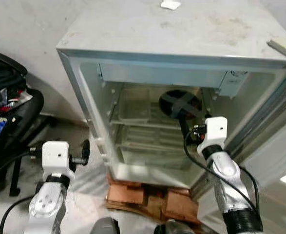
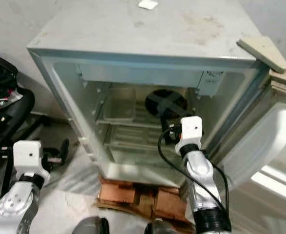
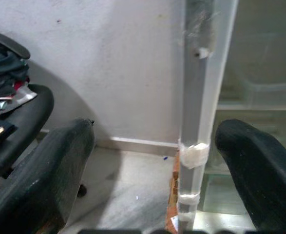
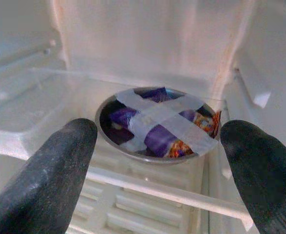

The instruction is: Restocking fridge

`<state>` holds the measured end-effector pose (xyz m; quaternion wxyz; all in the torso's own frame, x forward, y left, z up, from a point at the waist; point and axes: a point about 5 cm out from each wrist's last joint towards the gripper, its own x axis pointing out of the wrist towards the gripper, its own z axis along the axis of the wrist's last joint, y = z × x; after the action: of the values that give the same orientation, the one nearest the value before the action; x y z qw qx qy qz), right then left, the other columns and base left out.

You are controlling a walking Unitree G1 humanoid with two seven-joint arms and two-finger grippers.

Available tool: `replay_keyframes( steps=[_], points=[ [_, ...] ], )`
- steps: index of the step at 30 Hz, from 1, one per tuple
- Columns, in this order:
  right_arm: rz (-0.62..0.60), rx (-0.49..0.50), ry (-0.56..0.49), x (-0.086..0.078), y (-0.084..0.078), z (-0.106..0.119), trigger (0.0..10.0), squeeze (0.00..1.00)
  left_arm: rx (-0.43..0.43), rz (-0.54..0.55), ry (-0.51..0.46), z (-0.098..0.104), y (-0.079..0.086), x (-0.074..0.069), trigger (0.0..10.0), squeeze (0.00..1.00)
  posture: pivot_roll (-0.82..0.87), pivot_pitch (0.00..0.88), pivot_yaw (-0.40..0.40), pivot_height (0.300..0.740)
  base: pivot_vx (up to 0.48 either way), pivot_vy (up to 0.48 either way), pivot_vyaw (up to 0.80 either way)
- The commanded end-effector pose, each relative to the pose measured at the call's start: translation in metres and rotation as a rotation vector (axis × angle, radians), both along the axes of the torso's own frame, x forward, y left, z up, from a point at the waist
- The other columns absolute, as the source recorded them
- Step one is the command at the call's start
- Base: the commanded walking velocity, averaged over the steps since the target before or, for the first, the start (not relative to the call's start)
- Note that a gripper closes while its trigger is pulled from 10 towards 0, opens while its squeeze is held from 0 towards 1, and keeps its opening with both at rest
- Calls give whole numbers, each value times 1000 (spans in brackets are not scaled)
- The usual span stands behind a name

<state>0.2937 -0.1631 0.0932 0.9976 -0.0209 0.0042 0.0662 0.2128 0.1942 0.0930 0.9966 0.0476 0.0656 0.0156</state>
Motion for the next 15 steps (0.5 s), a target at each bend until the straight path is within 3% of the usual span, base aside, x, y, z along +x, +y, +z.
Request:
replay_keyframes(
  steps=[1, 4, 15],
  points=[
    [-3, -5, -3, -1, -1, 3, 10000, 0, 10, -7, 16, -4, 2, -3, 10000, 0, 18, 32, 11, 740, 0, 0, 0],
    [28, -56, -8, -2, 1, 4, 10000, 0, 10, -15, 24, -7, 1, -4, 10000, 0, 17, 25, 9, 740, 0, 0, 0],
    [39, -47, 21, -1, 1, 3, 10000, 0, 4, -27, 22, -9, 0, -3, 10000, 0, 18, 1, 4, 740, -276, 0, 0]
  ],
)
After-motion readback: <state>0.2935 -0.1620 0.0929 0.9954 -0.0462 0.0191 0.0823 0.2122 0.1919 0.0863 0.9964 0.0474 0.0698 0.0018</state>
